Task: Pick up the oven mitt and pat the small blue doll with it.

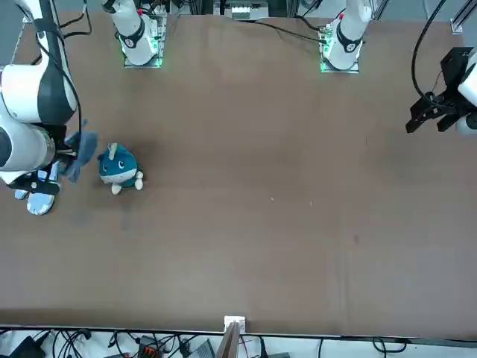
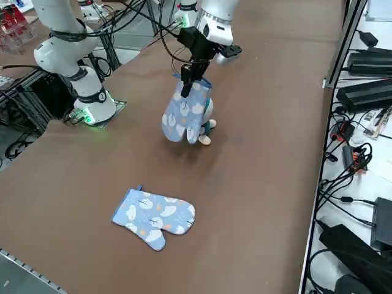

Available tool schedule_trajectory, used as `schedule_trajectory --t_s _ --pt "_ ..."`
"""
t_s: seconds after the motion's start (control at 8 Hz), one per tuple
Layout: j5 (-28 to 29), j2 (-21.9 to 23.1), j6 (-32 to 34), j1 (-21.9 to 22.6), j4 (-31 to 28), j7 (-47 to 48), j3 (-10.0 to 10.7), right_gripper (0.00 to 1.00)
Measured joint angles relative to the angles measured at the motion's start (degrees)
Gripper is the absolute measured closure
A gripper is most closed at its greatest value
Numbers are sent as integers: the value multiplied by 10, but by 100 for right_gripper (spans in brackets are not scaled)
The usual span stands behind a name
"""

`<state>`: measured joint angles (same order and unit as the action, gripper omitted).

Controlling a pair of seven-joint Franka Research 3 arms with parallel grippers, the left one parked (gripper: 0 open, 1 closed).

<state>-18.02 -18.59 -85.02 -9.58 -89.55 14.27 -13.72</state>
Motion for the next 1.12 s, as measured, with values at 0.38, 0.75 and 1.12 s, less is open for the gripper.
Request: schedule_trajectory --t_s 0.38,0.75,1.12 --pt "49 0 -28 0 1 11 0 97" --pt "40 0 -74 -2 10 9 12 97" --pt "-58 -5 -76 -13 24 -64 47 97"
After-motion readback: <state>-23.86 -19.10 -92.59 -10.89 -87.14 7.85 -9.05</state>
